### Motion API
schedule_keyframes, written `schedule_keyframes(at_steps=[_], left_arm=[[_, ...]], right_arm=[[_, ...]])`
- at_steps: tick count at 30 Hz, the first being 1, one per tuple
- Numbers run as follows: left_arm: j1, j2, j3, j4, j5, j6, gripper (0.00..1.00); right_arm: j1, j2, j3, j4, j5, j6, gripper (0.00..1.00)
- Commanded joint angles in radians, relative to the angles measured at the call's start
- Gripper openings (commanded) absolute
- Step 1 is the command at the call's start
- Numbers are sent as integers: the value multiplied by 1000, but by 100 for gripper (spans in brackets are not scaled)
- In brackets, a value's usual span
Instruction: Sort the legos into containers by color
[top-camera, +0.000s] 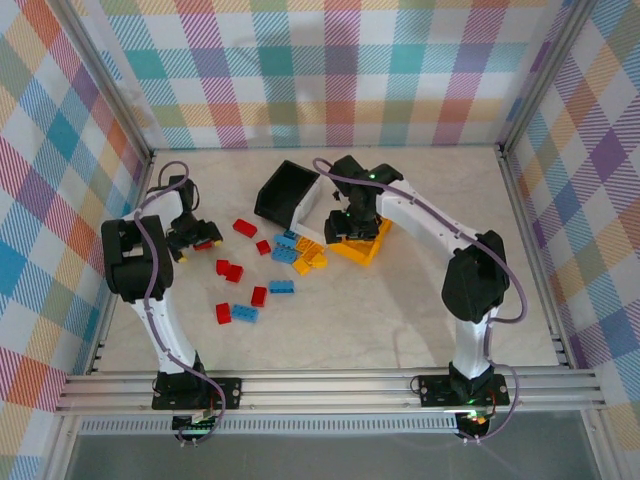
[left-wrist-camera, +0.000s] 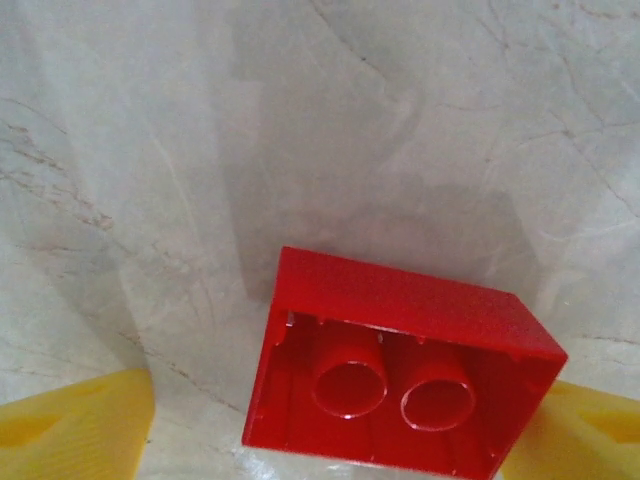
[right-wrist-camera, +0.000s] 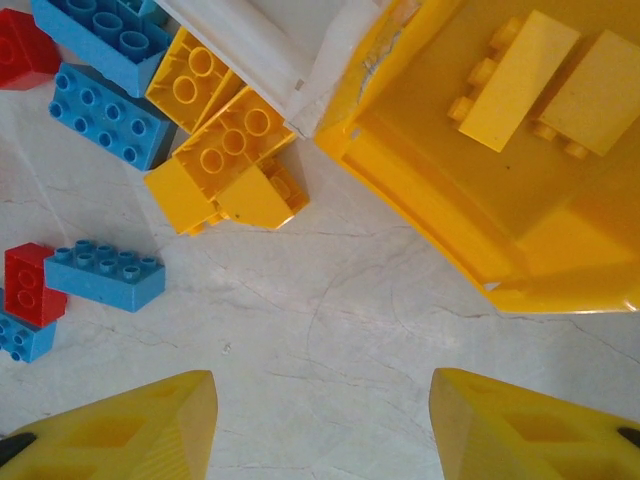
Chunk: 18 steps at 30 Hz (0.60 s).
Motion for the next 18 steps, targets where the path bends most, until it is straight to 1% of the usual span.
schedule_keyframes(at_steps=[1,5,13,15,18], left_arm=[[11,15,37,-7,24,14,80],[10,27,60,-9,29,25,74],[12,69,104,-12,20,56,73],[12,79,112,-10,28,54,69],[12,84,113,-8,46,43,58]], right_arm=[[0,26,48,-32,-20,7,58],[1,41,65,-31,-33,13,58],[13,46,73,-44,-31,21,58],[15,45,68,-45,-29,22,58],[18,41,65,-46,-25,22,58]])
